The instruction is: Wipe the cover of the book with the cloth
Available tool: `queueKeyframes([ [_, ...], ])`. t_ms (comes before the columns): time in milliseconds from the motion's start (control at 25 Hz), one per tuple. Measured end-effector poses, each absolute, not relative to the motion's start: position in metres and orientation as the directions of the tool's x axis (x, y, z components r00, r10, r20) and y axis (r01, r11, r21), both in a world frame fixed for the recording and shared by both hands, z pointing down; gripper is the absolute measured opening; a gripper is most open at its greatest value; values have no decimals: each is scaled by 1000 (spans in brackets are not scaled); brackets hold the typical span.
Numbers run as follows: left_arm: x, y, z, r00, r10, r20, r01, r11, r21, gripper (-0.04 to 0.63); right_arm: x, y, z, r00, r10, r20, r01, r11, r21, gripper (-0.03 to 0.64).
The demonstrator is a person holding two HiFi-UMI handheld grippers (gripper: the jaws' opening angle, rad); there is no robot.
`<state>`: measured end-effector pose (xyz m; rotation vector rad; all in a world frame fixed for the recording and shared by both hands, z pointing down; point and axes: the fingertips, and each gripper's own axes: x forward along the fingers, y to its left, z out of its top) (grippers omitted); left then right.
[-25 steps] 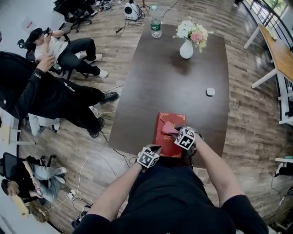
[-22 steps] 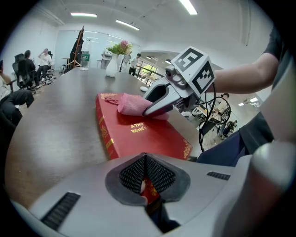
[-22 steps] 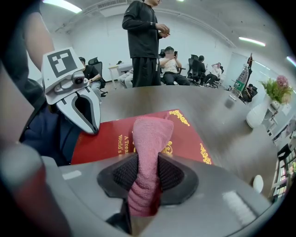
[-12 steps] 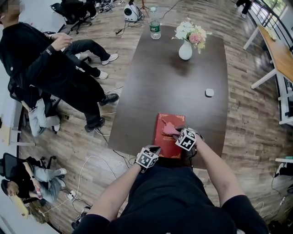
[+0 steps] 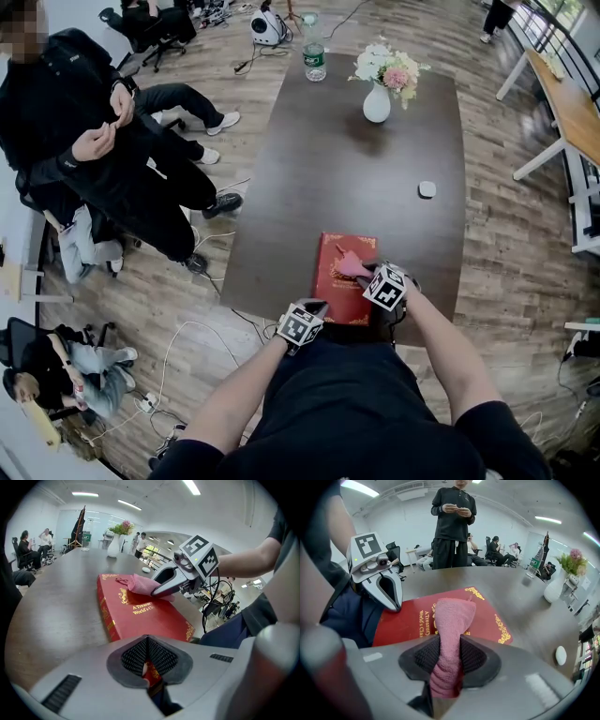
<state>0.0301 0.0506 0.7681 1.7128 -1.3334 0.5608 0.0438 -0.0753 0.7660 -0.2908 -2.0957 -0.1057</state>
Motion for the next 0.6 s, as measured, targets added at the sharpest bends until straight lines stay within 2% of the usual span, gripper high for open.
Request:
queueKeyframes([
  [600,29,52,766,316,-543,778,-936,-45,348,-5,56,-82,762,-509,152,847,214,976,-46,121],
])
